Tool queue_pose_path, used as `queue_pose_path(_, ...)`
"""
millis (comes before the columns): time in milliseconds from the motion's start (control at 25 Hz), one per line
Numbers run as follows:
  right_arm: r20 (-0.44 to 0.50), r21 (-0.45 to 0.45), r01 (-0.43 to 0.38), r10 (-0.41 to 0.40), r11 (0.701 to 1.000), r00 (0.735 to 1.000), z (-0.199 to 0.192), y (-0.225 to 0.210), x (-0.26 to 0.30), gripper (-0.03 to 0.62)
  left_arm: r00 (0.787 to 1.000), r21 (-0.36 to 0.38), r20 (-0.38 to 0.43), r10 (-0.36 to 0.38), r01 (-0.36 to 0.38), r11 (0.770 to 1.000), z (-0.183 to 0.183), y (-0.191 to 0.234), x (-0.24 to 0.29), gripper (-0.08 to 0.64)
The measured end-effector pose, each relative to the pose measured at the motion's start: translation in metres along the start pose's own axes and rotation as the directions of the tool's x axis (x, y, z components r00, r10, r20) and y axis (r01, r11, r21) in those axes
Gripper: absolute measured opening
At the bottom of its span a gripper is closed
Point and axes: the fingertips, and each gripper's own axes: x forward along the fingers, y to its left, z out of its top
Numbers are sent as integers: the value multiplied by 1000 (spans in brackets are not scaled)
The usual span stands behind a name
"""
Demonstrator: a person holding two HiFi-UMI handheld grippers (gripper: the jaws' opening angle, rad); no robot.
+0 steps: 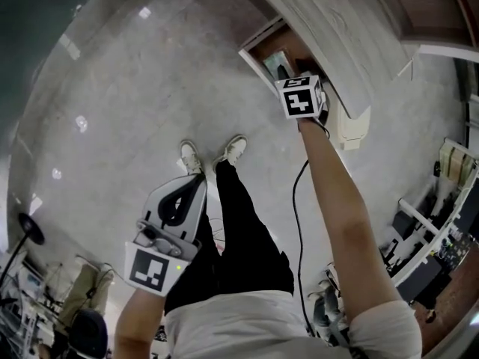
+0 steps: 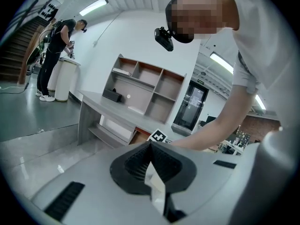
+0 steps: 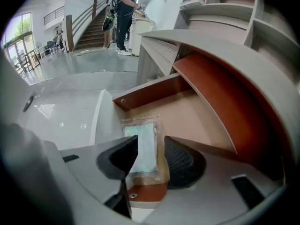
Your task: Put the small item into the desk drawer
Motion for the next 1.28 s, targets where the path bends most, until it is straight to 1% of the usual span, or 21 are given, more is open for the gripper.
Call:
queue_pose_path(120,-36,-9,5,-5,1000,999,-3,0,2,195,1000,-8,5,17,-17,1000,2,6,-6,17)
queue_pose_path(280,-80,-48,10,-14,999,997,-1,-1,3,199,999,-20,10,34,-34,999,-1,13,-9,17)
queue_pose_path(520,-134,-115,15,-30,993,990,-4,-3,9,195,1000,-28,3,27,-27,999,-7,7,-7,17)
queue_pose_path(640,-159,-150,20,-44,988,986,-5,2,11,192,1000,-33,3,29,-29,999,-9,11,-11,17)
queue_pose_path(760,-163,-172,25,-54,985,985,-4,2,11,178,999,-37,6,33,-33,999,-8,14,-12,17)
queue_pose_path(960,-161,-177,34,-63,984,985,-5,-2,9,125,999,-39,1,33,-33,999,-10,15,-14,17)
queue_pose_path(1280,-148,-186,29,-58,982,987,-8,-1,8,95,1000,-45,-6,28,-28,999,-15,16,-15,17)
